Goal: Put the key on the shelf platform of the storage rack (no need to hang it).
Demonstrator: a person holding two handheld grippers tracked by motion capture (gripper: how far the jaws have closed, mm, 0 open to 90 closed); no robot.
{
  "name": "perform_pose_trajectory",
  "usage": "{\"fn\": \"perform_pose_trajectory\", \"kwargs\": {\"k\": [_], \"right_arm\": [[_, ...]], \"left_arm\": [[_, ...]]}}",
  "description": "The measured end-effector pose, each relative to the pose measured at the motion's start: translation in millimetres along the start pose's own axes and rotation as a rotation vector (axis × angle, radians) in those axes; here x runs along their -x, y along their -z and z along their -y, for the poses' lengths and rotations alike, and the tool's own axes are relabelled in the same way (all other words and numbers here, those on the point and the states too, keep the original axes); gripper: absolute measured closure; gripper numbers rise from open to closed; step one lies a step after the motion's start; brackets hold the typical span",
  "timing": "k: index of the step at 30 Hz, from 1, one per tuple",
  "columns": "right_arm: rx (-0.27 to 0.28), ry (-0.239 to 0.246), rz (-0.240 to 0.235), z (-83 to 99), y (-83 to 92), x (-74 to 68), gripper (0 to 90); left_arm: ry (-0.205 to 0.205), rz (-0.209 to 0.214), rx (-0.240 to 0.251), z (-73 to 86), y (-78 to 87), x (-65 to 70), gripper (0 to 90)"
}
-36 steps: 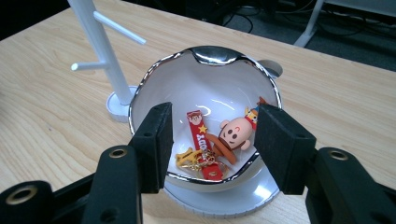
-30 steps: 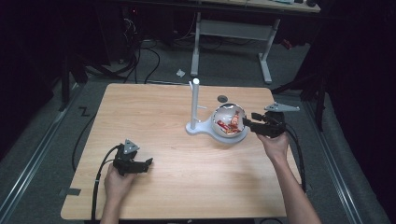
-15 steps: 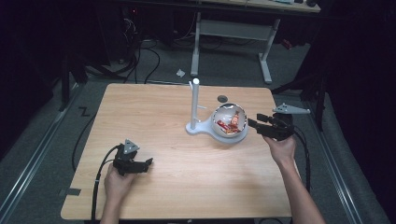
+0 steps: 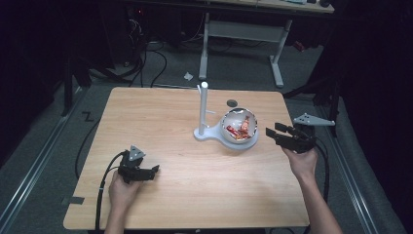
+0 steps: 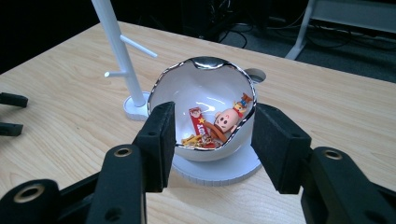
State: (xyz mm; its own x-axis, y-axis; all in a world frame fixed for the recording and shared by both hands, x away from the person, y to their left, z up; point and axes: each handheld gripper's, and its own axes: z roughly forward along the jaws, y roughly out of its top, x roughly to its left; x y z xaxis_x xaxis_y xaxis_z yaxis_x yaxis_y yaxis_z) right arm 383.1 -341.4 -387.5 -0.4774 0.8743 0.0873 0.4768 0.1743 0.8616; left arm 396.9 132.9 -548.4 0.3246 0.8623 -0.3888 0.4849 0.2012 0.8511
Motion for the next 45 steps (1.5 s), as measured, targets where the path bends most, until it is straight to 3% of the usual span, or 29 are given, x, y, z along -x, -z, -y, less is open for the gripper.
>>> {"fn": "perform_pose_trajectory", "kwargs": {"k": [9,24,45], "right_arm": [[0.015,-0.037,0.006,17.8,13.9,6.9,50.8],[0.056,-0.038,0.004,34.5,31.6,3.4,51.5],[0.065,-0.045,-0.028,58.9,30.2,-10.1,51.3]], "left_arm": [[0.000,0.000,0.000,0.0,0.0,0.0,16.7],[0.000,0.000,0.000,0.0,0.0,0.0,16.7],[0.000,0.000,0.000,0.0,0.0,0.0,16.7]]}}
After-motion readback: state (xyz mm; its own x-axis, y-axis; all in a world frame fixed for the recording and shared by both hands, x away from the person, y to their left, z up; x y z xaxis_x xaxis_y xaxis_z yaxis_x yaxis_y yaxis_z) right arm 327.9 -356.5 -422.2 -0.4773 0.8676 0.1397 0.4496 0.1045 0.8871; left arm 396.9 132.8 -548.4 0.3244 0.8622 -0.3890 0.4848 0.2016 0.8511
